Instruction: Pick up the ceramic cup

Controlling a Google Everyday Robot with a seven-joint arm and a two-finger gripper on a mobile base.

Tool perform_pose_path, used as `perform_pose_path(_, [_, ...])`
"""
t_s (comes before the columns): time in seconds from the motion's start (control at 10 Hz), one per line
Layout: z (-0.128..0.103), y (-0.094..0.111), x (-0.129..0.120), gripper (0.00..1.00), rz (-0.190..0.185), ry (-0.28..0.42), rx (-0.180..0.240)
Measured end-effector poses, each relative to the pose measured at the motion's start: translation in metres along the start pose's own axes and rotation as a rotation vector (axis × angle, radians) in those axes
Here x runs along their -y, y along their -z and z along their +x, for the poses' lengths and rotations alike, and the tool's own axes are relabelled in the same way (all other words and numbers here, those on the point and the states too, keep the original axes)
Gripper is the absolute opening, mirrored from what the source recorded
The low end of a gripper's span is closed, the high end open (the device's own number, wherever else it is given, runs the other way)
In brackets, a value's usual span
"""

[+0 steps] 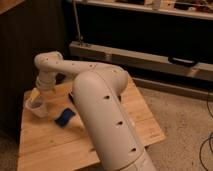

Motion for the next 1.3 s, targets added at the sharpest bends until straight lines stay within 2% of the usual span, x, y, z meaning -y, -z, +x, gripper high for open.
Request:
perform_pose_path(0.4, [0.002,-0.017,0.003,0.27,0.014,0.025,-0.01])
perform_pose_path(0.6, [0.009,-0.017,0.001,0.06,0.059,0.048,-0.029])
perform_pose_path(0.7, [0.015,-0.012,0.0,0.01,0.067,0.056,-0.036])
perform_pose_path(0.8, [0.02,0.0,0.0,0.0,0.065,0.064,-0.035])
perform_pose_path(1.0, [0.028,0.031,-0.007,0.0,0.037,0.08,-0.024])
perform_pose_path(1.1, [0.035,0.062,-0.01,0.0,0.015,0.089,-0.018])
perform_pose_path(1.3, [0.049,0.112,-0.021,0.0,-0.032,0.122,-0.011])
